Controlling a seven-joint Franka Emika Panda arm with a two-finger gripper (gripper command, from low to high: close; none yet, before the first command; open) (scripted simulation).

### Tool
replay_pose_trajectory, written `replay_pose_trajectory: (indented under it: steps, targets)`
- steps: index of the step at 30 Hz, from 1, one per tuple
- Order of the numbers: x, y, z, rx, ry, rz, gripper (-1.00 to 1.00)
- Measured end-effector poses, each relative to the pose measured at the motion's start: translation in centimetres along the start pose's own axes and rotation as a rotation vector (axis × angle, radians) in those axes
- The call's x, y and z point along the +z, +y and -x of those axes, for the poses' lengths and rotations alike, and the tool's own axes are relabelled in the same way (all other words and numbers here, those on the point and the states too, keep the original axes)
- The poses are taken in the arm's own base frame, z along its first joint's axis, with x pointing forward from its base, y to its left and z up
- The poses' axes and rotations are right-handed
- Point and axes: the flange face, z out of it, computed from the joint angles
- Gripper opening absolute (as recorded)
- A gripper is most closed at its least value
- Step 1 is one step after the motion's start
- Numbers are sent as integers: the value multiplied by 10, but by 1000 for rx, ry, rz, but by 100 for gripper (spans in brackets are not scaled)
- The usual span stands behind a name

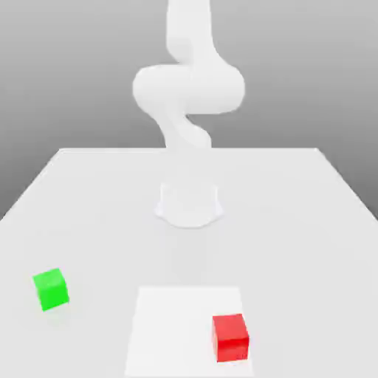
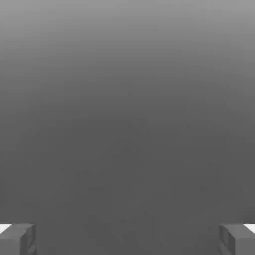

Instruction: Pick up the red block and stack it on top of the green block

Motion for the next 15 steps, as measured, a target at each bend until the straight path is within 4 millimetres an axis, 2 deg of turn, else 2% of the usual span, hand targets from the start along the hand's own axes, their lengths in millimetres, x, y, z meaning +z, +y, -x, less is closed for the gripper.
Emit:
replay_pose_trajectory:
  steps: [7, 11, 15]
  targets:
    - [146, 10, 37, -39, -146, 161, 0]
    - [219, 29, 70, -61, -234, 243, 0]
    - [284, 56, 111, -82, -327, 321, 0]
